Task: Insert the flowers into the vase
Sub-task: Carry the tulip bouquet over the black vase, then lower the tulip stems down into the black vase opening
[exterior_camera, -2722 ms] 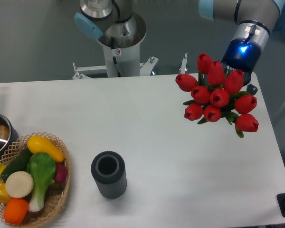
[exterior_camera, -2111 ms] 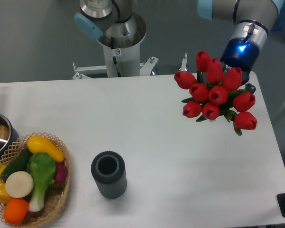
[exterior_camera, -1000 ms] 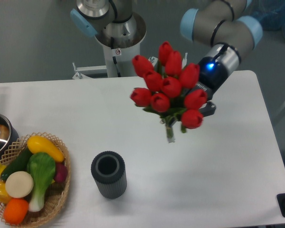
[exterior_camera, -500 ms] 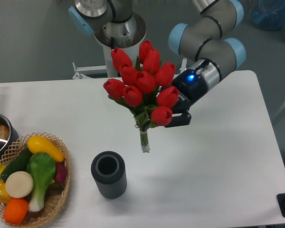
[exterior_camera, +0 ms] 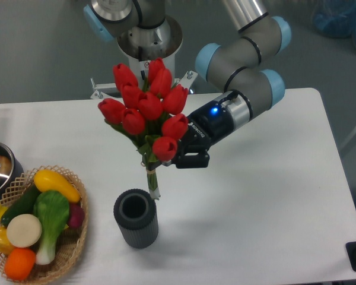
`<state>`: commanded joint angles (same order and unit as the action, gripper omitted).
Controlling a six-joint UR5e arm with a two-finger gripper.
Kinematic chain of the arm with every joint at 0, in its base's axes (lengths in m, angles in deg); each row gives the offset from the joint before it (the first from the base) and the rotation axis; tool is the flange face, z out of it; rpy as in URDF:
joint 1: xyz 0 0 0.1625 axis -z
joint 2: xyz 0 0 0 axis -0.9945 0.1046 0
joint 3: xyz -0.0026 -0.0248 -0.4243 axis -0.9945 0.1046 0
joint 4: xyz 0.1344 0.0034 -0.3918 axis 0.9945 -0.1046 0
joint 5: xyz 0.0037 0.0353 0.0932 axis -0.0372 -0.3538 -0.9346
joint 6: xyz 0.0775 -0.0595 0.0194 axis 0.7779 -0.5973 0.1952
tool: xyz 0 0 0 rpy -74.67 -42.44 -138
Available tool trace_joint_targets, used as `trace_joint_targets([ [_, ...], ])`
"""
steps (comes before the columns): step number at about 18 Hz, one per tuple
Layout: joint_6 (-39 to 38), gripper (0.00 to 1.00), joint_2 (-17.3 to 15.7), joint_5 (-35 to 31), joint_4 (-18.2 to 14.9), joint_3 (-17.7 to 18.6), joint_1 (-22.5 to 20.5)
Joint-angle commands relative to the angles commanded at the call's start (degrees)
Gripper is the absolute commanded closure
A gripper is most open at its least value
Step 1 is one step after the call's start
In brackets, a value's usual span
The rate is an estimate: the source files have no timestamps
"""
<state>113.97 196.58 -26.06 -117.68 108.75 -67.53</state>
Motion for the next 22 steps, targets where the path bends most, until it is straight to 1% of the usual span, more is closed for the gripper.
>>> trace_joint_targets([
  [3, 0.09, 0.86, 1.14, 0.00, 0.00, -0.27, 0.44],
  [5, 0.00, 0.86, 1.32, 0.00, 0.00, -0.35, 1.49],
  [11, 0.00, 0.86, 1.93, 0.00, -0.09, -0.53, 1.85],
  [15, 0.09, 0.86, 3.08, 0.09, -0.09, -0.53, 2.46],
  [17, 0.09, 0.86, 3.95, 0.00, 0.00, -1.14, 2.64],
  [22, 0.17, 0.85, 4.57, 0.00, 0.00, -0.97, 2.81],
])
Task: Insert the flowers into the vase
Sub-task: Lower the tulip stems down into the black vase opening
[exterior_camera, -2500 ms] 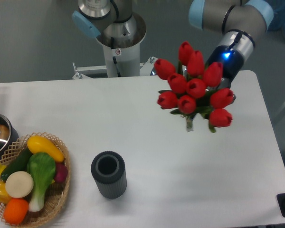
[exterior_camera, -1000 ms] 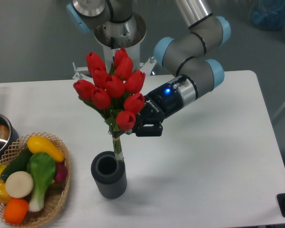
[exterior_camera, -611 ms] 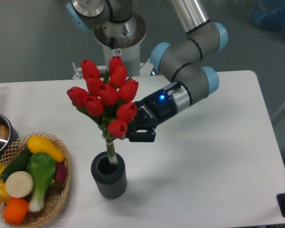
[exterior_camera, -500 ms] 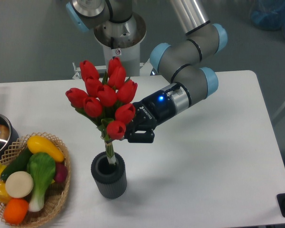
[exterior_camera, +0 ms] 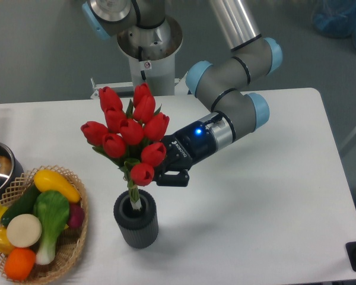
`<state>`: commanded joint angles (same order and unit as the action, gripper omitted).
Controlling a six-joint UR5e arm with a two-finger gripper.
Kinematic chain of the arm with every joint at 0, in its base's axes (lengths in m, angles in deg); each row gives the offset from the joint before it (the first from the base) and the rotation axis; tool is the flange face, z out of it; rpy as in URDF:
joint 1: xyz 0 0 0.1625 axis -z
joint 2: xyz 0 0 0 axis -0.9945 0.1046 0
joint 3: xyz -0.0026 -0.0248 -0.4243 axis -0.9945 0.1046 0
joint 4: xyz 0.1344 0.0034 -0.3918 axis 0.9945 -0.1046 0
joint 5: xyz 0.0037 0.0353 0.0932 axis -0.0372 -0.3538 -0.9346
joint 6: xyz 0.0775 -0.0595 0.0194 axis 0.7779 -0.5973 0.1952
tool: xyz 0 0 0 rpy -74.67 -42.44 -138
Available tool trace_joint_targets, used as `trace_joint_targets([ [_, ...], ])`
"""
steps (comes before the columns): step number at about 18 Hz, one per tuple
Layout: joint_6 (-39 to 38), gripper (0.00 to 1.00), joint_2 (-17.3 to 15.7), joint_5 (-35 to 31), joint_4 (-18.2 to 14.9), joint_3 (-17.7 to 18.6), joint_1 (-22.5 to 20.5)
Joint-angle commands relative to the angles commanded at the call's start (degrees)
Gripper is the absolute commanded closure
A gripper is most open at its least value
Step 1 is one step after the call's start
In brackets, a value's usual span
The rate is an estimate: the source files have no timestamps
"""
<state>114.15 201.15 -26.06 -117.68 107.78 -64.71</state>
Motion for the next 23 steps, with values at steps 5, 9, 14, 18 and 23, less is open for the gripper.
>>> trace_joint_targets([
  [5, 0.00, 0.85, 0.18, -0.09, 0.09, 0.35, 0.44],
  [9, 0.00, 0.85, 0.27, -0.09, 0.09, 1.05, 0.44],
  [14, 0.53, 0.85, 0.27, -0.09, 0.09, 2.37, 0.53],
  [18, 1.57, 0.85, 1.05, -0.53, 0.18, 2.81, 0.53],
  [23, 5.80, 0.85, 3.16, -0.53, 0.26, 2.99, 0.70],
])
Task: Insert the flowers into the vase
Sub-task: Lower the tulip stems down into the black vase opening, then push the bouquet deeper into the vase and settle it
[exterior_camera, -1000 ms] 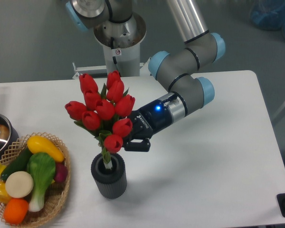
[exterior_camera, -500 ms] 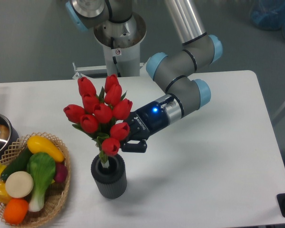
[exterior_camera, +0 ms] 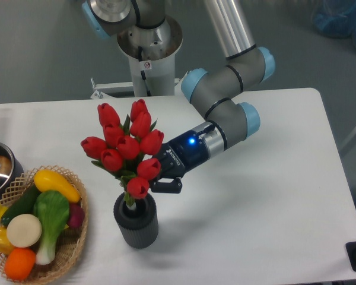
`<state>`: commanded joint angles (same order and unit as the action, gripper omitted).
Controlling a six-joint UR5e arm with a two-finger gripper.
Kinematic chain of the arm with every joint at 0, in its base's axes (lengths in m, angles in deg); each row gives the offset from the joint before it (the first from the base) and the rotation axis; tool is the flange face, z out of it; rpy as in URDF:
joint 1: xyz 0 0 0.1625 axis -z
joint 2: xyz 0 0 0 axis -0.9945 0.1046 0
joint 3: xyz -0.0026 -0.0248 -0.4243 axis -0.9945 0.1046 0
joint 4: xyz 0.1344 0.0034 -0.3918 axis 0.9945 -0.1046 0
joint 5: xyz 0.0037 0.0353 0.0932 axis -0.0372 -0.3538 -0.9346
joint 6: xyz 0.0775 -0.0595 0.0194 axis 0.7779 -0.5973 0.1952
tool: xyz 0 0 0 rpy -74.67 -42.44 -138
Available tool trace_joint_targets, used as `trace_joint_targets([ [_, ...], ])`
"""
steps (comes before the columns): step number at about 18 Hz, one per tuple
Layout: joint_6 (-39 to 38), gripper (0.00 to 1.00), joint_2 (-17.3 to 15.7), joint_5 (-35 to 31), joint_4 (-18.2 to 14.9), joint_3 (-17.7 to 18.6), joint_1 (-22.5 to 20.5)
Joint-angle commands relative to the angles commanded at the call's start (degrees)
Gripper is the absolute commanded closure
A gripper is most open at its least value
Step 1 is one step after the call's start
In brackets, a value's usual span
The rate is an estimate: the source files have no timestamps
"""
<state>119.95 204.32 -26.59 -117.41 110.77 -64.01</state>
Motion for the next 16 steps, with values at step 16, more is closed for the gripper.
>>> trace_joint_targets([
  [16, 1.32, 0.85, 2.99, -0.35, 0.18, -0.53, 0.00],
])
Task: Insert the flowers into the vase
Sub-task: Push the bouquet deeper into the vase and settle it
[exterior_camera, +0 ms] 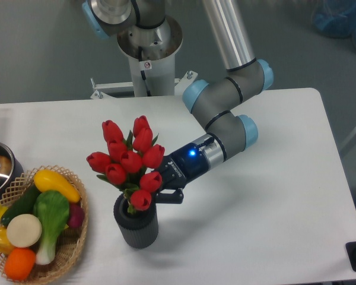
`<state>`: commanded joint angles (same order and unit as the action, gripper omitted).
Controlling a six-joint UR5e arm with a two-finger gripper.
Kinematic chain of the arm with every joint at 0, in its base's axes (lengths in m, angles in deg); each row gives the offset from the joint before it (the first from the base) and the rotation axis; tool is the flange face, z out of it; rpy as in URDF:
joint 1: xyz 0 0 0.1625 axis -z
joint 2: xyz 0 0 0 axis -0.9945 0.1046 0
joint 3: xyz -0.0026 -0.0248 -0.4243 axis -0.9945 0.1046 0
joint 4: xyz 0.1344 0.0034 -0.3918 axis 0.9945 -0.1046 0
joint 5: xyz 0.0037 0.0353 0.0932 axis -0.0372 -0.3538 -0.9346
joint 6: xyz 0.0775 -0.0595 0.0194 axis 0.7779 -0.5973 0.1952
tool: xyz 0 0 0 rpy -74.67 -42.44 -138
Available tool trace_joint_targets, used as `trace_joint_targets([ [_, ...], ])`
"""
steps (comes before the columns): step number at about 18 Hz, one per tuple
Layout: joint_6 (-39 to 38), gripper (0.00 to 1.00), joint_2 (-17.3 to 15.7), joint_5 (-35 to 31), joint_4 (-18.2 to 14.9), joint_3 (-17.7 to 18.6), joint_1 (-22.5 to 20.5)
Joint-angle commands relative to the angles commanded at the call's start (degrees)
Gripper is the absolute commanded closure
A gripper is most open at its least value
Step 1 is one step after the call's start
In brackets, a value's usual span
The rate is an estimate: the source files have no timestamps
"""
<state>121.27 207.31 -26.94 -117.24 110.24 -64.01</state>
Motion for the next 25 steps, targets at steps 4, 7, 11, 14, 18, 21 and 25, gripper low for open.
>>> trace_joint_targets([
  [4, 0.00, 0.84, 0.26, -0.79, 0.00, -0.09, 0.00],
  [7, 0.00, 0.84, 0.79, -0.79, 0.00, -0.18, 0.00],
  [11, 0.00, 0.84, 1.49, -0.88, 0.09, -0.18, -0.26],
  [14, 0.00, 0.84, 1.50, -0.88, 0.09, -0.18, -0.35],
  [18, 0.09, 0.84, 1.84, -0.97, 0.18, -0.35, -0.61],
  [21, 0.79, 0.82, 2.20, -0.97, 0.18, -0.44, -0.62],
  [25, 1.23, 0.81, 2.29, -0.97, 0.18, -0.35, -0.62],
])
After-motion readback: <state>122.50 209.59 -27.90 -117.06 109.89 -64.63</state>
